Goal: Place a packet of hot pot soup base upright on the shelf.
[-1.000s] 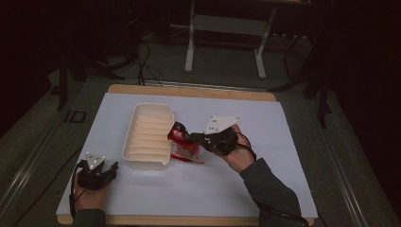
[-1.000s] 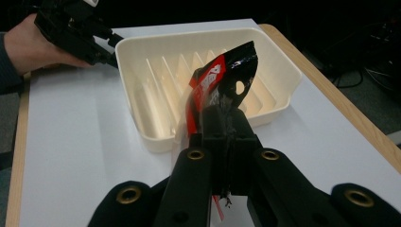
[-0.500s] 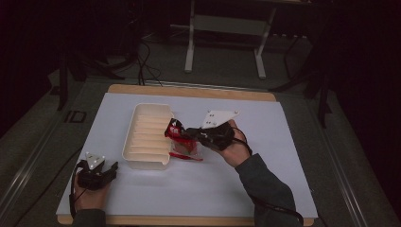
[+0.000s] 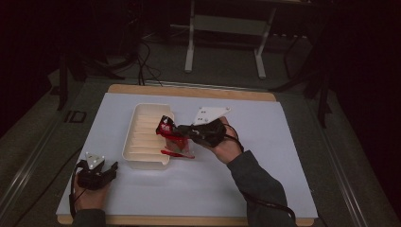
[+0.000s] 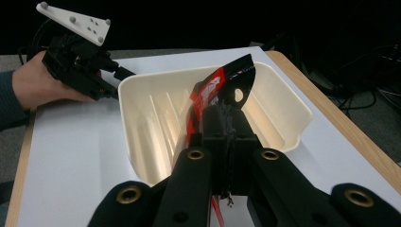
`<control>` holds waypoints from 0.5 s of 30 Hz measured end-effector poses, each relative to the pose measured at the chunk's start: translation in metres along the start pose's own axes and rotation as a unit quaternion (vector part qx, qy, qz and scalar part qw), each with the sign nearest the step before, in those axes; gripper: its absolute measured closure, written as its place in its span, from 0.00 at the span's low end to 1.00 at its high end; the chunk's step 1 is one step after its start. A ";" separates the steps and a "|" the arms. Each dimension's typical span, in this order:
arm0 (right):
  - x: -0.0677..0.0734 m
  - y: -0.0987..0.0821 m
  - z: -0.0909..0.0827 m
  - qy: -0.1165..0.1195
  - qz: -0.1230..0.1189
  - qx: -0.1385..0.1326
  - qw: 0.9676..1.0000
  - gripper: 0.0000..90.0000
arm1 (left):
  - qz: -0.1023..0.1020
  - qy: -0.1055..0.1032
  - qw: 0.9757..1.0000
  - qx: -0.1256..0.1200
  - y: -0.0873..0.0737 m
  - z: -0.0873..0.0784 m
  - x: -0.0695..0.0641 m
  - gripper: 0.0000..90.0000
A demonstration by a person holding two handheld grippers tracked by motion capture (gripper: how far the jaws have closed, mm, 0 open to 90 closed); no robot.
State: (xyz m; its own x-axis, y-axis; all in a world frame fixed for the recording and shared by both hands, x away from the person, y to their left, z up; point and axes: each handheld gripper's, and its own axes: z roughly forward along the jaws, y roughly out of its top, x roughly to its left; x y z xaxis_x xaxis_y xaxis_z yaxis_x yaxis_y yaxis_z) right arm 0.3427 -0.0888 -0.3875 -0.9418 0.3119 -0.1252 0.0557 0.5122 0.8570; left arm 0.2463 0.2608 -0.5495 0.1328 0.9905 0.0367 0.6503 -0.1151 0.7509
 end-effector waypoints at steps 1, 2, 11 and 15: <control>0.000 0.000 0.000 0.000 0.000 0.000 1.000 0.99 | -0.002 0.000 1.000 -0.001 0.000 0.000 0.000 0.54; 0.000 0.002 0.004 0.003 0.002 -0.001 1.000 0.99 | -0.003 0.000 1.000 -0.001 0.000 0.000 0.000 0.54; 0.002 0.006 0.019 0.014 0.010 -0.010 1.000 0.99 | -0.004 -0.002 1.000 -0.002 0.000 0.000 0.001 0.54; 0.001 0.006 0.024 0.020 0.018 -0.015 1.000 0.99 | -0.004 -0.002 1.000 -0.002 0.000 0.000 0.001 0.54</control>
State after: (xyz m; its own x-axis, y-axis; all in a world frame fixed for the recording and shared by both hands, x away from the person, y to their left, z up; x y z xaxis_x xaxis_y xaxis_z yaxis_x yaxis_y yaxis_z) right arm 0.3498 -0.0656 -0.3943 -0.9522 0.2961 -0.0749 0.0797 0.4776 0.8750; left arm 0.2460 0.2618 -0.5492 0.1313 0.9909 0.0286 0.6482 -0.1076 0.7538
